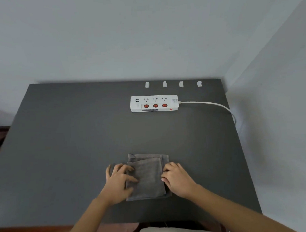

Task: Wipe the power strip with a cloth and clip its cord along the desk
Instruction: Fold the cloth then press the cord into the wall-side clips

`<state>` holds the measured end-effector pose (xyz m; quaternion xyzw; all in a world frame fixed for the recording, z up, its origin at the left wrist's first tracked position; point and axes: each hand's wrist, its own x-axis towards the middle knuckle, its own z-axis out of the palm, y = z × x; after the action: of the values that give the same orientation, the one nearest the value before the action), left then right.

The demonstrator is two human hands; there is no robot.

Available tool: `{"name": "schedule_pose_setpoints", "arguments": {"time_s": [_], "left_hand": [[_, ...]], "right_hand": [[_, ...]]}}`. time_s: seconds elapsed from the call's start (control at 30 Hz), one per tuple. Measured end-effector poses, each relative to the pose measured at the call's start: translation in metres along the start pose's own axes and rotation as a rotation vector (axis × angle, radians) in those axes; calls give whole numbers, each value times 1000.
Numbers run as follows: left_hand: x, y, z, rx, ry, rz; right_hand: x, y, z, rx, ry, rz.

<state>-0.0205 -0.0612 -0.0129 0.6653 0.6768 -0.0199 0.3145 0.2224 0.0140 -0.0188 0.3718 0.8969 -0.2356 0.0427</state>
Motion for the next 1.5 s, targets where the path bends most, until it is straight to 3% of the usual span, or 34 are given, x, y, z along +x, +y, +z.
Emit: {"name": "schedule_pose_setpoints", "arguments": {"time_s": [0.07,0.13,0.23,0.33,0.4,0.5,0.63,0.73,0.83,0.93,1.2,1.5], "left_hand": [[11,5,-13,-134,109,-11],[30,11,-30,-254,312,-13],[79,32,-60,-403,518,-70],[132,60,-85,-297,584,-105],[167,77,-93,-202,547,-117],[212,104,-97,-62,329,-119],[256,144,-87,88,269,107],[282,169,-76,49,210,296],[301,179,-61,-72,124,368],[309,167,-57,-79,150,308],[317,59,-83,2,495,211],[335,-30,-125,32,705,31]], "right_hand": [[-1,5,-8,64,-8,-11],[2,18,-27,175,88,20],[12,70,-64,255,269,212],[23,127,-104,216,366,453],[31,163,-118,165,400,501],[46,208,-126,69,398,520],[67,243,-126,-12,296,626],[80,255,-123,-71,246,655],[92,254,-123,-55,297,609],[108,247,-125,-8,318,501],[191,184,-128,331,296,371],[293,132,-122,324,360,275]]}}
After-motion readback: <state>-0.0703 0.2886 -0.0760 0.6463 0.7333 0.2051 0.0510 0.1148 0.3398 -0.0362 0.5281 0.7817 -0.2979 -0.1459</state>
